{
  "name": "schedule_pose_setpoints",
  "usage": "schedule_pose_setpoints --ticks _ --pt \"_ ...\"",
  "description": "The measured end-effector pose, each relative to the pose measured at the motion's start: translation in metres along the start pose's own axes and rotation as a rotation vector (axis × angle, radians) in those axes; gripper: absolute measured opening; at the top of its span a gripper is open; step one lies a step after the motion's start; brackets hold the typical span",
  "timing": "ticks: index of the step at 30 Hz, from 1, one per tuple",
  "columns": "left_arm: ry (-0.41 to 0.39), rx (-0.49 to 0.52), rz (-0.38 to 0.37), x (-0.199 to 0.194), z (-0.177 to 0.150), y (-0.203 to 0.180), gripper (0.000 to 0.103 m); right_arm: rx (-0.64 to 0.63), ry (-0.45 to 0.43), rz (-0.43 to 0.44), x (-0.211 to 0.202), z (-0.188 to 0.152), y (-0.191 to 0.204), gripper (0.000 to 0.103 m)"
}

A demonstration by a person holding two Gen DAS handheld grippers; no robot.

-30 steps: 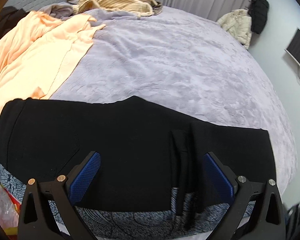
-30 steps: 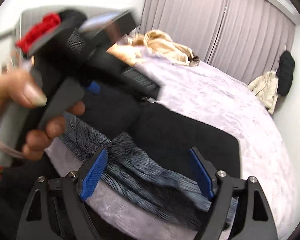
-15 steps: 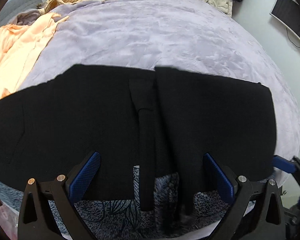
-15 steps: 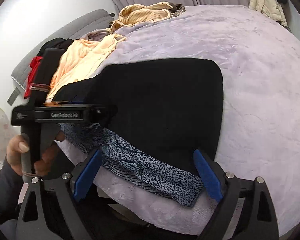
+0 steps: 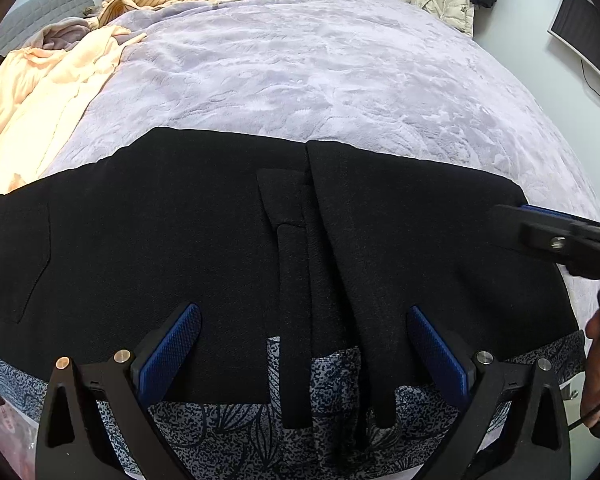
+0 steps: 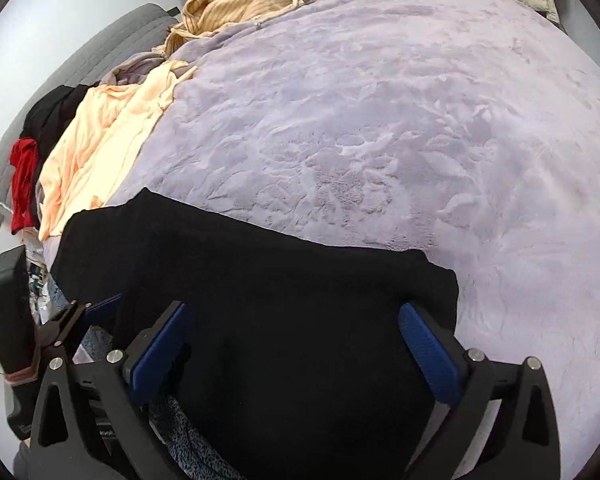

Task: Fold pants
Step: 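Smooth the folded black pants flat with both grippers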

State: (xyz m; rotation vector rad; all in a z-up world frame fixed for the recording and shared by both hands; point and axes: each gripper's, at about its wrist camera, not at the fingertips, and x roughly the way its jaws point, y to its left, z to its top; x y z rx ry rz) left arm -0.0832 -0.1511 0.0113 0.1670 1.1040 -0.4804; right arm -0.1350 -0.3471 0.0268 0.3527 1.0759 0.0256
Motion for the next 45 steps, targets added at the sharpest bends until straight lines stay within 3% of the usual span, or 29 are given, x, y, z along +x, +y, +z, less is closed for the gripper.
schedule_pose_setpoints --ticks 3,6,9,17,19,23,28,32,37,40,43,45 --pt "0.012 -0.002 -0.011 0.0 0.003 0.003 0.103 -0.085 0.029 -0.087 -0.001 -0.001 0.02 0.103" --pt "0.021 -0.007 -0.038 -0.002 0.006 0.011 0.103 -0.138 -0.004 -0.12 -0.023 -0.018 0.024 0.103" --pt "0.013 0.011 -0.043 0.001 0.007 0.016 0.103 -0.181 -0.037 -0.261 -0.041 -0.042 0.022 0.103" --pt "-0.001 0.028 -0.025 0.003 0.003 0.014 0.103 -0.47 -0.014 -0.487 -0.035 -0.093 0.055 0.103" --pt "-0.004 0.024 -0.031 0.002 0.001 0.012 0.103 -0.459 -0.003 -0.484 -0.044 -0.088 0.055 0.103" --pt "-0.007 0.022 -0.029 0.0 -0.005 0.004 0.103 -0.479 -0.066 -0.421 -0.059 -0.065 0.063 0.103" --pt "-0.002 0.029 -0.021 0.0 -0.007 0.003 0.103 -0.562 0.074 -0.398 -0.009 -0.044 0.065 0.103" --pt "-0.005 -0.008 -0.028 -0.009 -0.007 0.015 0.103 -0.476 0.071 -0.314 -0.006 -0.033 0.05 0.103" --pt "-0.078 -0.042 0.01 -0.039 -0.007 0.052 0.103 -0.444 0.013 -0.273 -0.033 -0.041 0.051 0.103" --pt "-0.059 -0.089 0.143 -0.034 -0.006 0.087 0.103 -0.417 -0.014 -0.289 -0.03 -0.038 0.059 0.103" --pt "-0.023 -0.131 0.111 -0.023 -0.015 0.118 0.103 -0.39 -0.032 -0.273 -0.013 -0.032 0.077 0.103" --pt "-0.04 -0.103 0.111 -0.024 -0.022 0.124 0.103 -0.376 -0.023 -0.306 0.002 -0.028 0.09 0.103"
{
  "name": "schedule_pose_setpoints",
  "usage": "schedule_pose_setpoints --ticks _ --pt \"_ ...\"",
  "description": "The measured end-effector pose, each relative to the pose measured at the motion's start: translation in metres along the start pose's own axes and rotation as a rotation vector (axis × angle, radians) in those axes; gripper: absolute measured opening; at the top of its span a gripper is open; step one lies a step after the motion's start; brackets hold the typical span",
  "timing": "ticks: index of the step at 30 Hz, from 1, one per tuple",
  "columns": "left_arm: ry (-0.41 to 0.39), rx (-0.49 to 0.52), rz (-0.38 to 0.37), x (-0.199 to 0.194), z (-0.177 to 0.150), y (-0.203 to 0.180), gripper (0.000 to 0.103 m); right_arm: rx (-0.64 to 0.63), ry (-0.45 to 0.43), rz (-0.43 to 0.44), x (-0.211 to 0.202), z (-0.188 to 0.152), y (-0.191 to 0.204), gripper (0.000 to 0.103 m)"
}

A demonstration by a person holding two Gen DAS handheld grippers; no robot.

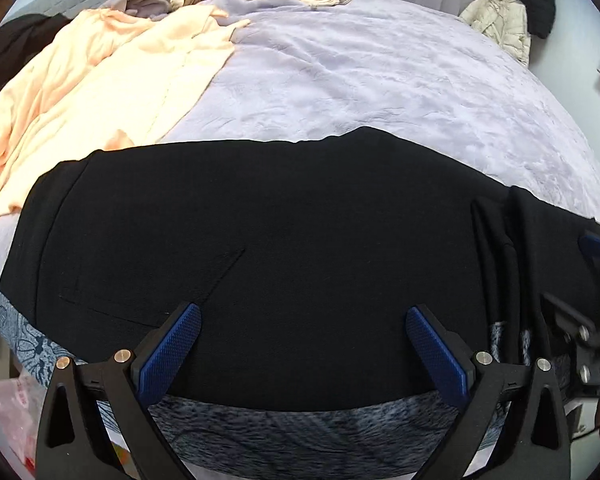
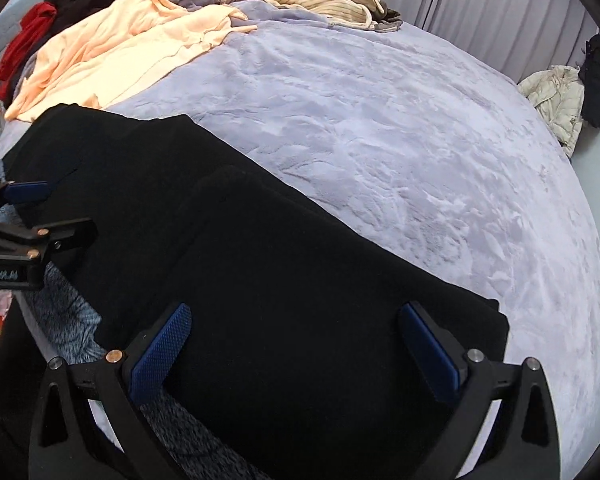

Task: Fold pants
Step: 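Smooth the folded black pants flat with both grippers, then grasp the pants' edge with the right gripper while the left gripper grasps beside it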

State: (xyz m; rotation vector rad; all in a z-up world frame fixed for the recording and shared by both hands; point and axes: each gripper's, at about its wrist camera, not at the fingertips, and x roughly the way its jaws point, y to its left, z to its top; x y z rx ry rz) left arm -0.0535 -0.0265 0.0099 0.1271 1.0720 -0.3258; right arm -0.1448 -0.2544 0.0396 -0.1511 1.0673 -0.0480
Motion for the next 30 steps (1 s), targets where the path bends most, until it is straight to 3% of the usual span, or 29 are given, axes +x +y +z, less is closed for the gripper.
schedule_pose_setpoints --ticks 5,8,10,12,14,17,20,23,25,27,30 --pt "-0.111 0.03 0.056 -0.035 0.001 0.018 0.103 0.094 -0.016 0.032 -0.009 0.019 0.011 0.103" --pt "-0.159 -0.028 0.058 -0.049 0.002 0.054 0.103 0.128 -0.075 0.085 -0.022 0.021 0.017 0.103" --pt "-0.142 -0.106 0.092 -0.042 0.001 0.08 0.103 0.1 -0.013 0.09 -0.007 0.021 0.029 0.103" --pt "-0.074 -0.176 0.081 -0.018 -0.005 0.104 0.103 0.005 0.056 0.01 0.011 0.019 0.047 0.103" --pt "-0.092 -0.176 0.054 -0.01 -0.015 0.111 0.103 -0.092 0.031 -0.068 0.006 0.02 0.067 0.103" --pt "-0.145 -0.142 0.085 -0.018 -0.021 0.103 0.103 -0.148 -0.022 -0.008 -0.014 0.024 0.085 0.103" --pt "-0.154 -0.198 0.041 -0.027 -0.018 0.115 0.103 -0.243 -0.056 0.034 -0.018 0.042 0.122 0.103" --pt "-0.174 -0.233 0.023 -0.032 -0.018 0.126 0.103 -0.316 -0.02 0.102 -0.003 0.061 0.149 0.103" --pt "-0.175 -0.262 0.049 -0.029 -0.022 0.136 0.103 -0.357 0.009 0.128 0.013 0.074 0.163 0.103" --pt "-0.135 -0.288 0.048 -0.014 -0.025 0.141 0.103 -0.391 0.038 0.161 0.033 0.089 0.175 0.103" --pt "-0.15 -0.307 0.019 -0.022 -0.029 0.147 0.103 -0.377 0.062 0.279 0.051 0.113 0.181 0.103"
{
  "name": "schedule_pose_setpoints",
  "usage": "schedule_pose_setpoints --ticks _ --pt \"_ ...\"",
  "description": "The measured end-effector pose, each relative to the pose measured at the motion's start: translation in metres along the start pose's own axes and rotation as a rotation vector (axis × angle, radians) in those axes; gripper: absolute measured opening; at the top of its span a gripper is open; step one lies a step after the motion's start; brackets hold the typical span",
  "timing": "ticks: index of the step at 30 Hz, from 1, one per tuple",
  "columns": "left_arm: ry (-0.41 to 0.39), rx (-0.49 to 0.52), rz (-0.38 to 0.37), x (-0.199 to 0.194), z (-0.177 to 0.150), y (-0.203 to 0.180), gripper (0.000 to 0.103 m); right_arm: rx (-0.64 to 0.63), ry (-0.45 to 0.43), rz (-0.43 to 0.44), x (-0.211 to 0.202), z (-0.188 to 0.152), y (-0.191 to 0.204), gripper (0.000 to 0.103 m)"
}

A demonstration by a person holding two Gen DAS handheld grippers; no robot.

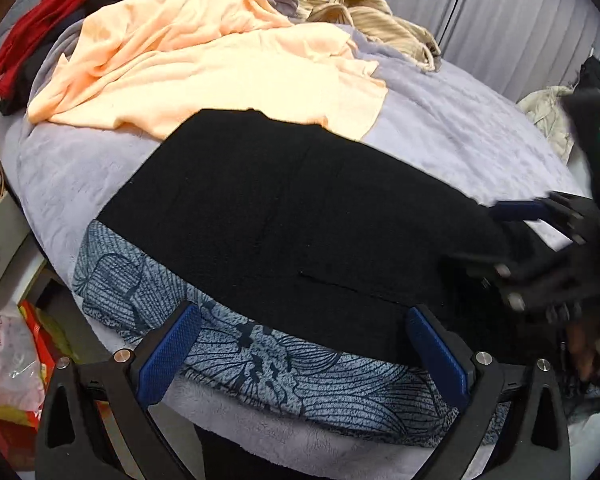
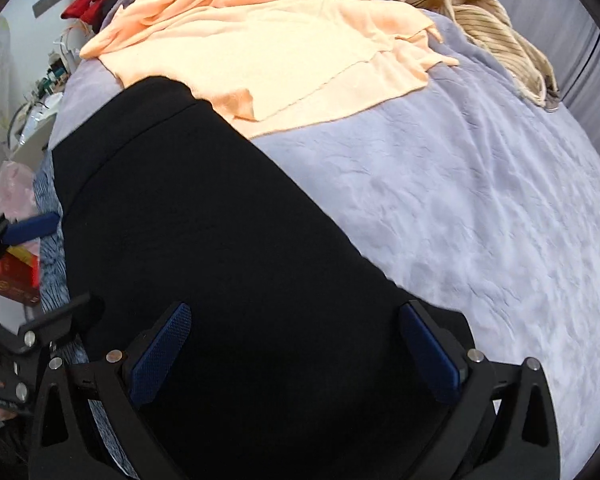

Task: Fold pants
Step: 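Grasp the pants' edge with the right gripper while the left gripper grasps beside it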

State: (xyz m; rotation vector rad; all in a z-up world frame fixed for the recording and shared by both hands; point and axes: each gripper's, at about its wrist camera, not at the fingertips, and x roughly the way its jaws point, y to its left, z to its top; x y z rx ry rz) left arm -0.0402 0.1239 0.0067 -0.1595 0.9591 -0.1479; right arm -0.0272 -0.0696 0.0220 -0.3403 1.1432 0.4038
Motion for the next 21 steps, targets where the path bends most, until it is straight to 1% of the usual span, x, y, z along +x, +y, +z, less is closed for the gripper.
schedule_pose_setpoints --ticks 2,4,7,9,12,13,14,15,16,17,18,19,20,21 --pt "-0.009 -0.007 -0.002 -0.008 0.002 0.007 0.103 -0.005 0.002 0.067 0.004 0.015 -0.004 0.103" --pt "-0.001 -0.047 -0.011 -0.011 0.004 0.02 0.103 -0.032 0.035 0.146 0.016 0.033 -0.002 0.103" --pt "0.026 -0.089 -0.098 -0.008 0.007 0.035 0.103 -0.099 0.081 0.253 0.038 0.059 0.008 0.103" --pt "0.035 -0.064 -0.112 -0.007 0.006 0.036 0.103 -0.118 0.096 0.349 0.049 0.074 0.015 0.103" --pt "0.052 -0.017 -0.107 -0.005 0.005 0.033 0.103 -0.125 0.114 0.433 0.07 0.085 0.015 0.102" --pt "0.061 -0.004 -0.104 -0.005 0.006 0.032 0.103 -0.133 0.124 0.449 0.073 0.083 0.017 0.098" --pt "0.065 0.002 -0.106 -0.009 0.006 0.034 0.103 -0.164 0.131 0.468 0.068 0.082 0.022 0.087" --pt "0.06 0.008 -0.112 -0.013 0.008 0.036 0.103 -0.209 0.128 0.475 0.061 0.083 0.028 0.082" --pt "0.049 0.012 -0.118 -0.015 0.013 0.037 0.103 -0.273 0.116 0.459 0.05 0.078 0.033 0.074" --pt "0.027 0.012 -0.126 -0.02 0.017 0.043 0.103 -0.311 0.096 0.446 0.04 0.076 0.038 0.062" --pt "-0.006 0.008 -0.138 -0.026 0.022 0.05 0.103 -0.333 0.072 0.437 0.032 0.072 0.037 0.055" --pt "-0.027 0.005 -0.156 -0.029 0.027 0.057 0.103 -0.332 0.056 0.428 0.028 0.072 0.034 0.044" --pt "-0.03 0.007 -0.166 -0.028 0.033 0.065 0.103 -0.323 0.044 0.425 0.025 0.072 0.031 0.038" --pt "-0.017 0.014 -0.174 -0.025 0.039 0.072 0.103 -0.326 0.025 0.42 0.02 0.07 0.03 0.036"
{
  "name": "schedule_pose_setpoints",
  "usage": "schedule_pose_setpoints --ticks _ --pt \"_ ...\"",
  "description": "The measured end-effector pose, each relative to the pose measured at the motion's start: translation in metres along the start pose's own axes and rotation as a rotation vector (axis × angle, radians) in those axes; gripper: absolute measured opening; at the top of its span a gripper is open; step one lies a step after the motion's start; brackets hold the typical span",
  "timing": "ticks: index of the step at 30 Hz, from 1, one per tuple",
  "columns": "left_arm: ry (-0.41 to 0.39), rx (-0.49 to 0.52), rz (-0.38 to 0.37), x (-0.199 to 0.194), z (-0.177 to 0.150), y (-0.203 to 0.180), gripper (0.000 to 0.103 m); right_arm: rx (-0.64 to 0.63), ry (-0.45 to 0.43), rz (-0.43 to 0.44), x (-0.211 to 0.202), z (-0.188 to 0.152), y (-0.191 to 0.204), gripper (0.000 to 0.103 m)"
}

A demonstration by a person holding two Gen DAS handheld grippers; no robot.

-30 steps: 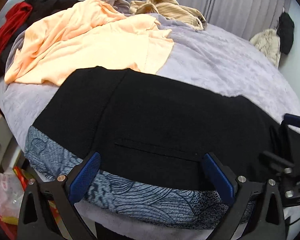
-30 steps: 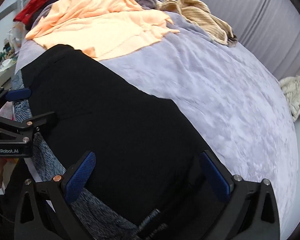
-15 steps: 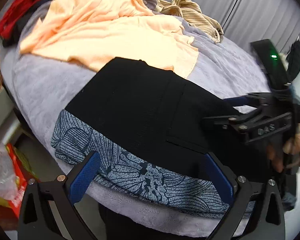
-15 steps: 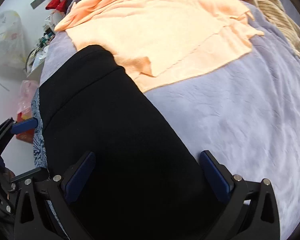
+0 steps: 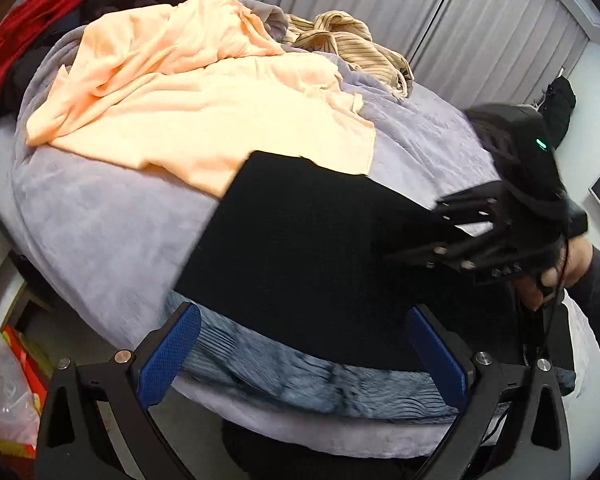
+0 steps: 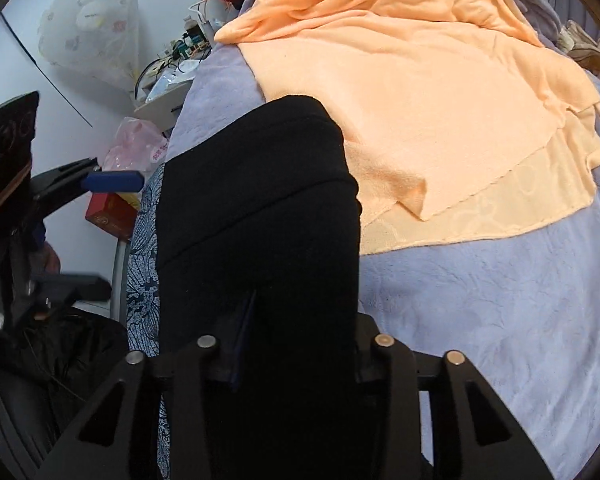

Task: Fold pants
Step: 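Grasp the pants' edge with the right gripper while the left gripper grasps beside it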

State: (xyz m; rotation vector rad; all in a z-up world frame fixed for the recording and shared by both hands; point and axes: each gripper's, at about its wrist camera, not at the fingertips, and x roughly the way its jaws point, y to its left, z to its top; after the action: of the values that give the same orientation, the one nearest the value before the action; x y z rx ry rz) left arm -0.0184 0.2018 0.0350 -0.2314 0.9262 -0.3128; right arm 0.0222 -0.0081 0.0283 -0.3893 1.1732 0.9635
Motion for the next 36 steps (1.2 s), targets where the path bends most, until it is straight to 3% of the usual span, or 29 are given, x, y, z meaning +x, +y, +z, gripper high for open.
schedule_pose_setpoints --ticks 2,5,9,13,16,19,20,21,22,23,24,25,26,28,31,34,36 --pt "0.031 0.038 -0.054 0.008 0.011 0.013 0.103 -0.048 -0.042 -0.028 -0.012 -0.004 0.011 0.033" --pt "0.069 0.117 -0.044 0.021 0.032 0.029 0.103 -0.113 -0.107 -0.052 -0.032 -0.009 0.029 0.031" --pt "0.101 0.179 -0.254 0.031 0.055 0.042 0.103 -0.203 -0.186 -0.073 -0.061 -0.023 0.052 0.029" --pt "0.144 0.209 -0.366 0.052 0.071 0.035 0.103 -0.207 -0.199 -0.07 -0.063 -0.026 0.05 0.028" --pt "0.253 0.233 -0.415 0.08 0.07 0.017 0.103 -0.191 -0.179 -0.077 -0.053 -0.024 0.041 0.028" --pt "0.382 0.281 -0.396 0.106 0.054 -0.007 0.1 -0.167 -0.152 -0.078 -0.041 -0.019 0.03 0.028" --pt "0.383 0.304 -0.369 0.102 0.042 -0.009 0.086 -0.14 -0.137 -0.079 -0.035 -0.016 0.022 0.028" --pt "0.369 0.318 -0.342 0.101 0.041 -0.015 0.08 -0.12 -0.12 -0.093 -0.028 -0.014 0.018 0.029" --pt "0.356 0.316 -0.328 0.095 0.037 -0.015 0.065 -0.1 -0.094 -0.114 -0.021 -0.013 0.013 0.034" --pt "0.355 0.307 -0.321 0.093 0.037 -0.018 0.057 -0.074 -0.068 -0.14 -0.014 -0.012 0.008 0.044" --pt "0.354 0.304 -0.293 0.091 0.036 -0.022 0.057 -0.036 -0.051 -0.163 -0.01 -0.01 0.002 0.052" --pt "0.354 0.305 -0.271 0.09 0.034 -0.026 0.057 0.009 -0.043 -0.194 -0.011 -0.01 -0.002 0.067" --pt "0.356 0.303 -0.257 0.089 0.033 -0.028 0.056 0.031 -0.044 -0.224 -0.014 -0.01 -0.003 0.07" --pt "0.372 0.288 -0.234 0.087 0.032 -0.031 0.056 0.04 -0.056 -0.273 -0.027 -0.015 0.001 0.071" --pt "0.4 0.25 -0.216 0.087 0.034 -0.034 0.055 0.04 -0.08 -0.277 -0.059 -0.039 0.013 0.076" --pt "0.378 0.276 -0.18 0.081 0.034 -0.045 0.055 -0.005 -0.075 -0.18 -0.078 -0.074 0.035 0.079" --pt "0.361 0.296 -0.151 0.074 0.033 -0.056 0.055 -0.019 -0.034 -0.16 -0.071 -0.098 0.042 0.079"
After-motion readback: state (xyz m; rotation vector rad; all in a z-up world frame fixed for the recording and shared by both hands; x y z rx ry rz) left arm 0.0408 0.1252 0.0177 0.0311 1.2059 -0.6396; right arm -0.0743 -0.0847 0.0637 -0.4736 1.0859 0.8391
